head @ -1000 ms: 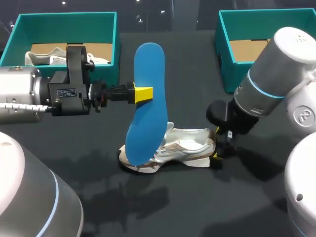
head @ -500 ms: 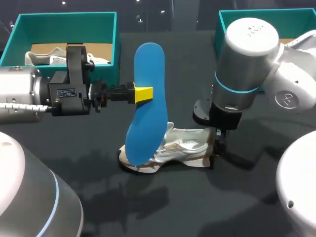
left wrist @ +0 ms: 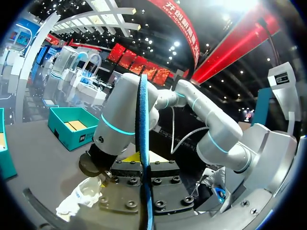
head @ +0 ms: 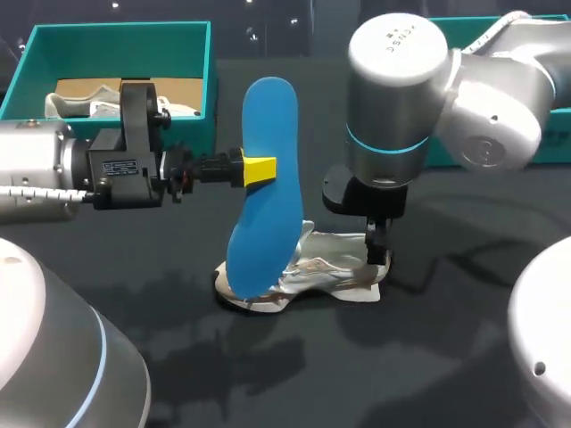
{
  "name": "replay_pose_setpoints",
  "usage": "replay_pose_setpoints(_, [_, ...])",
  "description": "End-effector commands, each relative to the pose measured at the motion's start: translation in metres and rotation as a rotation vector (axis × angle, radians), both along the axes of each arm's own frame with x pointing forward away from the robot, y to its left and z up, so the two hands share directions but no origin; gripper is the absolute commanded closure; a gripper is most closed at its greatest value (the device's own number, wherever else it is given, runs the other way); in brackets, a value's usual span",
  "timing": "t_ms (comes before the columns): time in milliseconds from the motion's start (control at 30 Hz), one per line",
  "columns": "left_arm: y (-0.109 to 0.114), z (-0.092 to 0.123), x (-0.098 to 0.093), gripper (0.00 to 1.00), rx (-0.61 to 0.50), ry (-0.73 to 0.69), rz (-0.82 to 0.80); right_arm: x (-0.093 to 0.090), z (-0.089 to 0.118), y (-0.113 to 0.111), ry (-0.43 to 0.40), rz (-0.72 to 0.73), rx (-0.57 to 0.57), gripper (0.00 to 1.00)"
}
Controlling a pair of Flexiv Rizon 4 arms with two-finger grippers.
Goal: Take the shoe out of the shoebox, open the shoe tongue, remove and reinsert the insole, then place the shoe into the shoebox
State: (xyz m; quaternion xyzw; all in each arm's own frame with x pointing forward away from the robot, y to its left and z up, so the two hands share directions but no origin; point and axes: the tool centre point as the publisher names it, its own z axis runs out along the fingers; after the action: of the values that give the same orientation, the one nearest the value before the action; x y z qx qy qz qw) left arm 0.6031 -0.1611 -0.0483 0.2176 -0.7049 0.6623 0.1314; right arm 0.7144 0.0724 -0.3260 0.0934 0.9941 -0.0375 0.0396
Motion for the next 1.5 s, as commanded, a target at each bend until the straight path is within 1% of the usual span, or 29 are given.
replay_pose_setpoints(33, [-0.001,-0.001,0.000,1.00,-0.001,0.000,0.001,0.003,0.008,0.013,-0.008,0.016,-0.017,0.00])
replay_pose_setpoints(100, [-0.001,-0.001,0.000,1.00,-0.001,0.000,0.001,0.006,0.008,0.021,-0.025,0.041,-0.023,0.00])
replay_pose_setpoints(233, [-0.001,-0.001,0.000,1.00,-0.001,0.000,0.001,0.017,0.005,0.033,-0.067,0.066,-0.043,0.00])
replay_pose_setpoints(400, [-0.001,-0.001,0.000,1.00,-0.001,0.000,0.001,0.025,-0.003,0.041,-0.088,0.084,-0.029,0.00])
replay_pose_setpoints(767, [-0.001,-0.001,0.000,1.00,-0.001,0.000,0.001,0.035,-0.026,0.056,-0.091,0.111,-0.022,0.01])
replay_pose_setpoints(800, [-0.001,-0.001,0.000,1.00,-0.001,0.000,0.001,0.035,-0.028,0.057,-0.092,0.117,-0.020,0.07])
replay_pose_setpoints(833, [-0.001,-0.001,0.000,1.00,-0.001,0.000,0.001,0.035,-0.030,0.058,-0.095,0.126,-0.014,0.17])
replay_pose_setpoints(867, [-0.001,-0.001,0.000,1.00,-0.001,0.000,0.001,0.036,-0.033,0.059,-0.094,0.128,-0.014,0.21])
replay_pose_setpoints(933, [-0.001,-0.001,0.000,1.00,-0.001,0.000,0.001,0.037,-0.038,0.060,-0.090,0.135,-0.012,0.27])
replay_pose_setpoints(1033, [-0.001,-0.001,0.000,1.00,-0.001,0.000,0.001,0.038,-0.044,0.060,-0.081,0.140,-0.009,0.30])
replay_pose_setpoints(1100, [-0.001,-0.001,0.000,1.00,-0.001,0.000,0.001,0.037,-0.046,0.061,-0.073,0.143,-0.008,0.35])
replay_pose_setpoints(1133, [-0.001,-0.001,0.000,1.00,-0.001,0.000,0.001,0.036,-0.047,0.061,-0.069,0.145,-0.007,0.35])
replay_pose_setpoints(1200, [-0.001,-0.001,0.000,1.00,-0.001,0.000,0.001,0.035,-0.049,0.062,-0.063,0.147,-0.007,0.37])
replay_pose_setpoints(1267, [-0.001,-0.001,0.000,1.00,-0.001,0.000,0.001,0.034,-0.051,0.064,-0.057,0.153,-0.008,0.51])
replay_pose_setpoints(1333, [-0.001,-0.001,0.000,1.00,-0.001,0.000,0.001,0.033,-0.051,0.065,-0.054,0.160,-0.011,0.54])
replay_pose_setpoints(1400, [-0.001,-0.001,0.000,1.00,-0.001,0.000,0.001,0.031,-0.051,0.066,-0.052,0.166,-0.014,0.64])
replay_pose_setpoints(1433, [-0.001,-0.001,0.000,1.00,-0.001,0.000,0.001,0.030,-0.051,0.066,-0.052,0.169,-0.015,0.73])
replay_pose_setpoints(1467, [-0.001,-0.001,0.000,1.00,-0.001,0.000,0.001,0.029,-0.050,0.067,-0.051,0.173,-0.018,1.00])
replay_pose_setpoints(1500, [-0.001,-0.001,0.000,1.00,-0.001,0.000,0.001,0.028,-0.050,0.067,-0.050,0.177,-0.020,1.00])
